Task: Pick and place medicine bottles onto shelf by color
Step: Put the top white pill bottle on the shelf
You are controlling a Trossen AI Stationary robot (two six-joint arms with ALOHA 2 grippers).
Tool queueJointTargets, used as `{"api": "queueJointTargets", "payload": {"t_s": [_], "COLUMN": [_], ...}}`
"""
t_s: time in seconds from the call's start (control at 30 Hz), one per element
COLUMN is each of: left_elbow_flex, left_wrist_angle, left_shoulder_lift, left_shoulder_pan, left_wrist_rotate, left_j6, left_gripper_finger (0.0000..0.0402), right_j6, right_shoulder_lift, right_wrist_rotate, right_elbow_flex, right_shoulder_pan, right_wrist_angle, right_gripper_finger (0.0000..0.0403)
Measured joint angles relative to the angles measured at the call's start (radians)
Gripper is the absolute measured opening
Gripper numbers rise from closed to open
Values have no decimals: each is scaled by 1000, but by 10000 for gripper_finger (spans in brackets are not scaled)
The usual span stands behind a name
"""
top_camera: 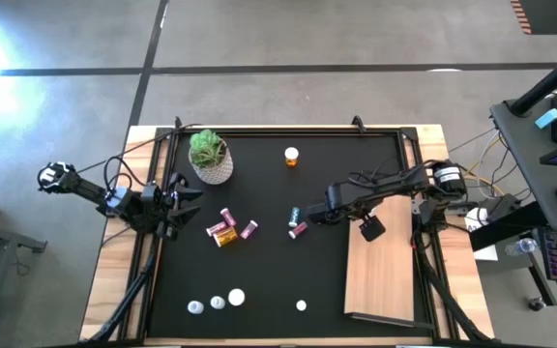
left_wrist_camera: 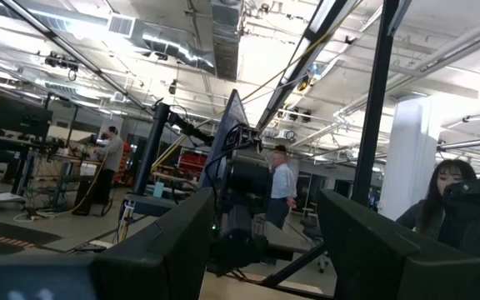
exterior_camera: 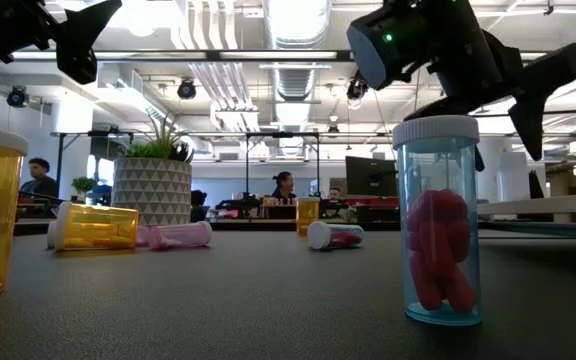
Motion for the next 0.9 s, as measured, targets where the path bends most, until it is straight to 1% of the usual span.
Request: {"api": "queueJointTargets", "payload": {"t_s": [0.1, 0.2, 0.4, 0.63, 0.9], "left_elbow_flex": [0, 0, 0, 0, 0], "left_wrist_angle": [0, 0, 0, 0, 0], "left_shoulder_lift": [0, 0, 0, 0, 0], "left_shoulder_pan": [0, 0, 0, 0, 0], "left_wrist_rotate": [0, 0, 0, 0, 0], "left_j6": [0, 0, 0, 0, 0], "left_gripper_finger": [199, 199, 199, 199, 199], "right_j6": [20, 52, 55, 57, 98], "right_shoulder_lift": [0, 0, -2, -2, -2], "right_wrist_rotate": [-19, -41, -42, -42, -50], "right_elbow_flex": [-22, -37, -41, -77, -111], "right_shoulder_pan": [0, 0, 0, -2, -2], "right_wrist_angle": [1, -1, 1, 0, 0], "right_gripper_finger": [293, 279, 245, 210, 175]}}
